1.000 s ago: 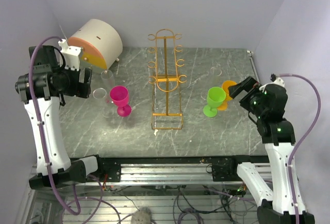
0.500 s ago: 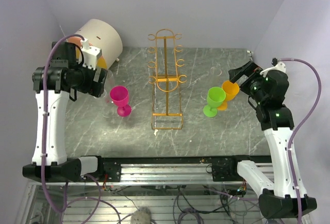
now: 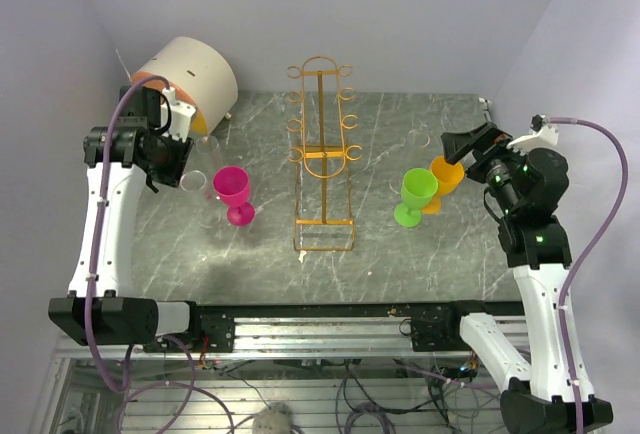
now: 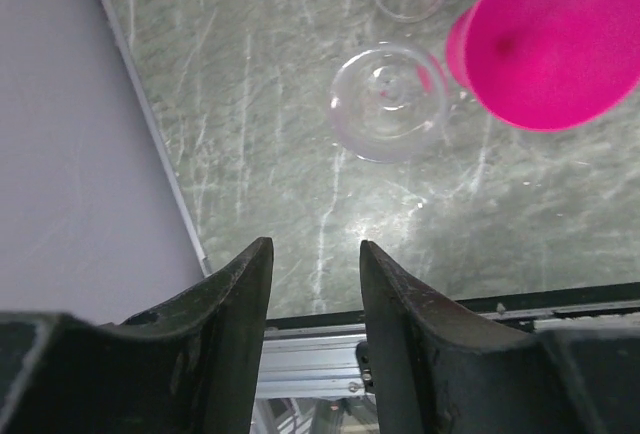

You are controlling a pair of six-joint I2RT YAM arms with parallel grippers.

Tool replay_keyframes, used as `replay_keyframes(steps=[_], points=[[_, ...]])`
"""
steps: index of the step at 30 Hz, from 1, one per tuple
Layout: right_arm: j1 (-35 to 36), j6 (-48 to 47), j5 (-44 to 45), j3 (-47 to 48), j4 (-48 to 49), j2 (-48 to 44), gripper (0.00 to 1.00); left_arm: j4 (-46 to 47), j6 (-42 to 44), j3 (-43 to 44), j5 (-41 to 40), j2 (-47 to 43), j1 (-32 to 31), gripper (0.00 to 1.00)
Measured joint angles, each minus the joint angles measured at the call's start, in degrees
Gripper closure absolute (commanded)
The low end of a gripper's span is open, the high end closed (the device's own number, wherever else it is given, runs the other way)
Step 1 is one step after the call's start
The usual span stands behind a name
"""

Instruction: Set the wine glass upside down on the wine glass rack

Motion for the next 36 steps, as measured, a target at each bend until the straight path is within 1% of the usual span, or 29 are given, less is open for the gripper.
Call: replay_keyframes(steps=[8, 12, 17, 31, 32, 34, 35, 36], points=[[0.0, -0.4, 0.1, -0.3, 0.0, 0.3, 0.00, 5.7, -1.4, -4.4, -4.1, 3.9, 0.0, 0.48], [0.0, -0.5, 0.2, -0.3, 0.0, -0.9, 0.00, 8.4, -2.4, -6.5, -4.7, 6.0, 0.0, 0.48], [0.1, -0.7, 0.2, -0.4, 0.0, -1.7, 0.00, 11.0, -3.5, -7.0, -4.7, 8.2, 0.0, 0.49], [0.3, -0.9, 0.6, -1.7, -0.2, -3.0, 0.00, 16.2, -5.3, -11.9, -4.6, 9.0, 0.0, 0.52], [0.3, -0.9, 0.6, -1.7, -0.2, -3.0, 0.00, 16.4, -5.3, -12.3, -4.6, 9.0, 0.0, 0.55], [0.3, -0.9, 0.6, -1.7, -0.2, -3.1, 0.00, 16.9, -5.5, -13.3, -4.6, 9.0, 0.0, 0.81], [0.3, -0.9, 0.6, -1.7, -0.2, -3.2, 0.00, 17.2, -5.7, -13.7, -4.4, 9.0, 0.0, 0.86], [0.3, -0.9, 0.6, -1.7, -0.2, -3.3, 0.00, 17.4, -5.7, -14.0, -4.5, 9.0, 0.0, 0.89]])
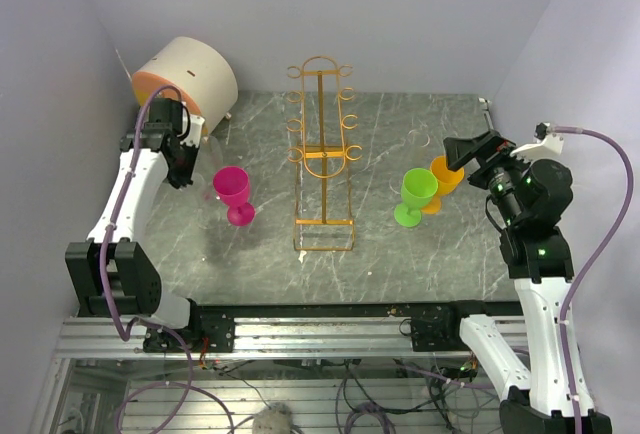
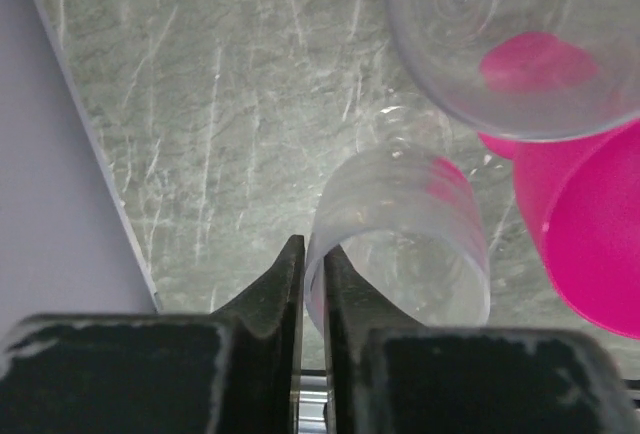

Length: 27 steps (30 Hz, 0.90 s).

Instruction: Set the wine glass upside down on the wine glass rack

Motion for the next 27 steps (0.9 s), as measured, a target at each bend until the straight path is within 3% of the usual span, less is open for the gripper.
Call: replay_keyframes(steps=[2, 10, 16, 27], points=[[0.0, 0.0, 0.0, 0.0, 0.0, -0.1, 0.00, 0.5, -0.4, -0.2, 0.3, -0.1, 0.0, 0.93], [0.0, -0.1, 0.2, -1.5, 0.1, -0.4, 0.00, 0.7, -0.4, -0.4, 0.5, -0.4, 0.1, 0.93], [0.0, -1.4, -1.7, -1.5, 0.0, -0.5, 0.00, -4.8, -0.1, 3.2, 0.6, -1.7, 0.1, 0.93], [0.1, -1.4, -6.2, 6.5, -4.1, -0.4, 0.00, -18.4, 4.6, 27.1, 3.2, -10.5, 0.1, 0.93]])
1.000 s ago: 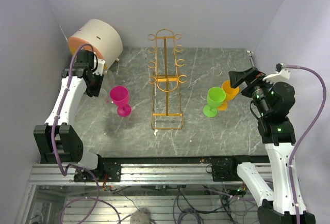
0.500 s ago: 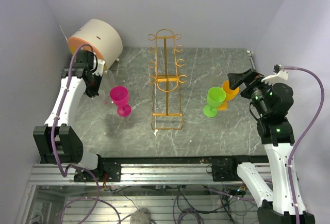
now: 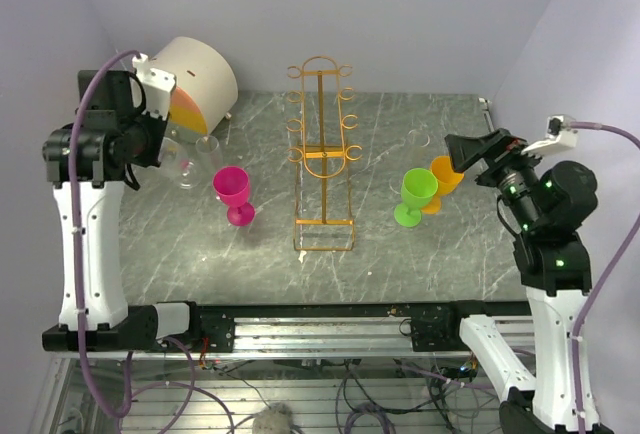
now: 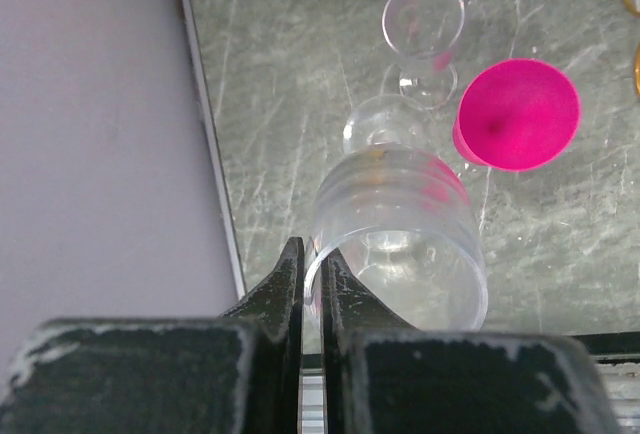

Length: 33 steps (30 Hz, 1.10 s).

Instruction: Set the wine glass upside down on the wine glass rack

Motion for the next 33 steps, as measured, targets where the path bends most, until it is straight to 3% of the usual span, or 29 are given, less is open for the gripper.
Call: replay_keyframes(steps=[7, 12, 15, 21, 27, 33], points=[[0.0, 2.8, -4.4, 11.5, -1.5, 2.3, 0.00, -6.6, 5.2, 18.7, 3.5, -0.3, 0.0, 0.93], [0.0, 13.1, -21.5, 18.6, 8.5, 9.4, 0.00, -6.8, 7.1, 28.9, 6.9, -1.0, 0.0, 0.93], [0.2, 25.9, -32.0, 18.8, 21.4, 15.1, 0.00, -1.3, 7.0, 23.0, 10.3, -6.7, 0.0, 0.93], [8.2, 40.0, -36.7, 24.1, 27.6, 27.7, 0.00, 17.3, 4.8, 3.9, 13.8, -21.9, 0.1, 0.93], [31.7, 43.1, -30.5, 34.7, 21.6, 41.8, 0.00, 30.1, 3.0, 2.7, 14.2, -21.8, 0.3, 0.93], [44.7, 43.4, -18.3, 44.4, 15.5, 48.8, 0.00, 34.3, 1.2, -0.5, 14.5, -20.2, 0.3, 0.93]])
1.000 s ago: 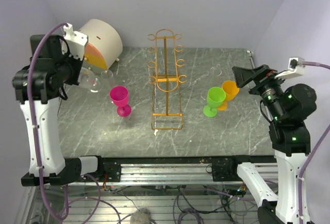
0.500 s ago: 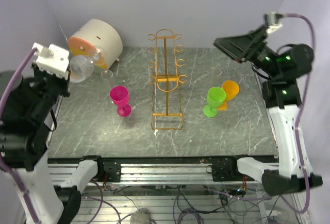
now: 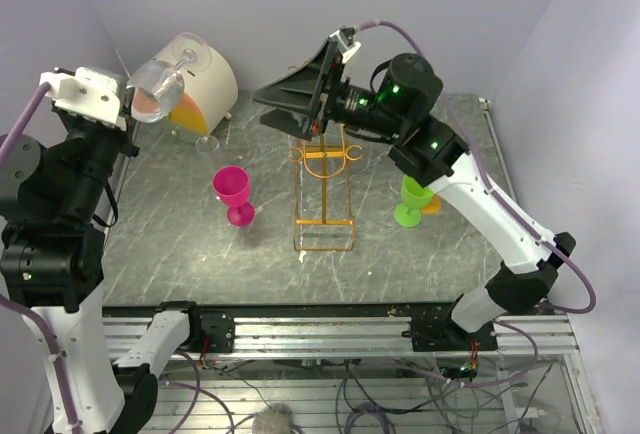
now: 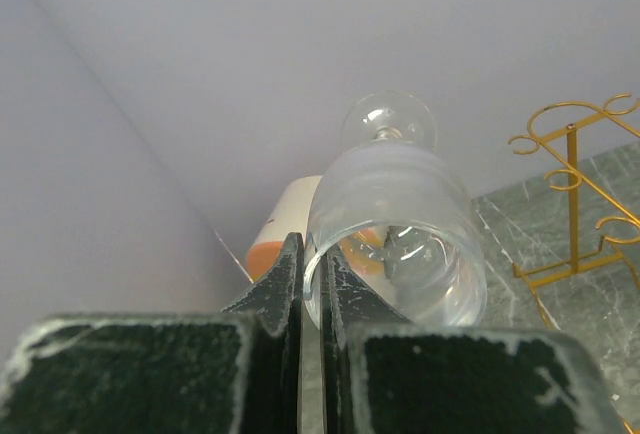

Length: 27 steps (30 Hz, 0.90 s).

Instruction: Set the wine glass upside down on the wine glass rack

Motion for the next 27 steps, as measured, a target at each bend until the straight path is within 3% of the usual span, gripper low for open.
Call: replay_keyframes(steps=[4, 10, 22, 27], points=[[5.4, 3.5, 6.3, -3.6, 7.0, -0.7, 0.03, 3.8, -1.3, -6.3, 1.2, -2.0, 0.1, 0.93], [6.8, 12.0, 14.3, -10.2, 19.1, 2.1, 0.09, 11.3, -3.1, -17.1, 3.6, -7.3, 0.7, 0.93], [8.1, 21.0, 23.3, -2.8, 25.4, 14.5, 0.20, 22.3, -6.8, -22.7, 3.6, -11.3, 1.6, 0.93], [9.2, 22.2, 25.0, 0.4, 27.8, 17.2, 0.30, 24.8, -10.0, -28.1, 3.6, -13.8, 3.0, 0.93]])
